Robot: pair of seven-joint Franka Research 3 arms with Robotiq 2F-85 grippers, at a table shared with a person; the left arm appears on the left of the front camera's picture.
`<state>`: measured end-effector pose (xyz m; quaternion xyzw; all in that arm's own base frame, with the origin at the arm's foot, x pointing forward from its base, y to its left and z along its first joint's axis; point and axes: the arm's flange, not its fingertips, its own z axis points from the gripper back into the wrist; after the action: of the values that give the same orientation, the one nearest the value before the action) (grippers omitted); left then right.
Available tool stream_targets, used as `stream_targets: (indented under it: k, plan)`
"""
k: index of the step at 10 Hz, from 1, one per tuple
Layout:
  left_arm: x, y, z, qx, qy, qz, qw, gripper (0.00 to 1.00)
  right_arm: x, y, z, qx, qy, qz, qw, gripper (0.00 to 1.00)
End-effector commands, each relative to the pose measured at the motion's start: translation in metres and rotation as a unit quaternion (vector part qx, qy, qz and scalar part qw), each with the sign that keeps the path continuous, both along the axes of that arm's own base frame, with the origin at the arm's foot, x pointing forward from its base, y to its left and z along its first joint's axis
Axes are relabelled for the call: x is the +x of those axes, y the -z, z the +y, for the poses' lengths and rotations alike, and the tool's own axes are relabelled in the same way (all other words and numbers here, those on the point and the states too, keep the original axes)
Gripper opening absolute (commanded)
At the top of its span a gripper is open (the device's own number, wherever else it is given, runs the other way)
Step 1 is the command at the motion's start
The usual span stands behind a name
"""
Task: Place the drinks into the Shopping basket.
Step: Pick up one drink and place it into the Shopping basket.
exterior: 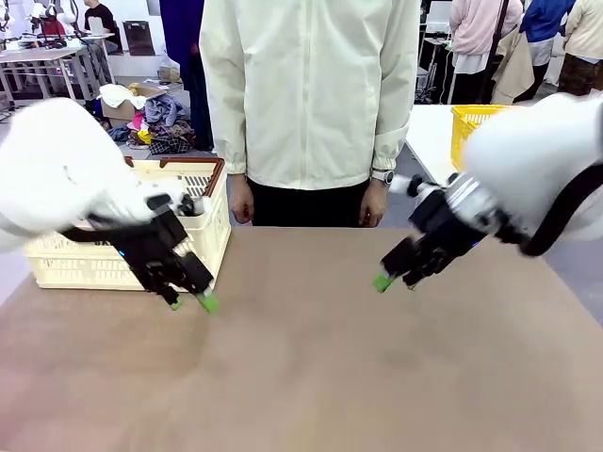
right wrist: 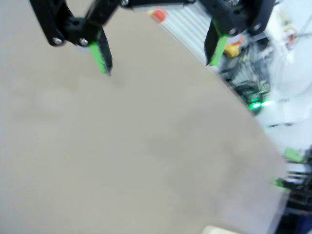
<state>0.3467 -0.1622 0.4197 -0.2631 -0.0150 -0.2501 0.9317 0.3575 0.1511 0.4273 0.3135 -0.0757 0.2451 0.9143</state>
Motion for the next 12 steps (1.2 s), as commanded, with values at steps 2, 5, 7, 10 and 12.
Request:
stream_targets:
  k: [2,5,7,10,12]
  plan:
    - [-0.01,-0.108,0.151,-0.246,-0.095,-0.001,0.965,1.0,-0.033,-0.068,-0.143,0.207,0.088,0.042,0.974,1.0]
    - [-0.026,-0.103,0.348,-0.444,-0.296,-0.054,0.844,1.0,-0.092,-0.053,-0.317,0.315,0.291,0.029,0.903,1.0]
    - [-0.047,-0.048,0.393,-0.516,-0.349,-0.086,0.777,1.0,-0.121,0.001,-0.392,0.385,0.397,0.037,0.832,1.0]
    - [-0.054,-0.032,0.403,-0.537,-0.394,-0.143,0.732,1.0,-0.131,0.027,-0.4,0.357,0.444,0.037,0.821,1.0]
    - [-0.071,-0.018,0.431,-0.522,-0.411,-0.089,0.742,1.0,-0.156,0.03,-0.426,0.379,0.448,0.063,0.807,1.0]
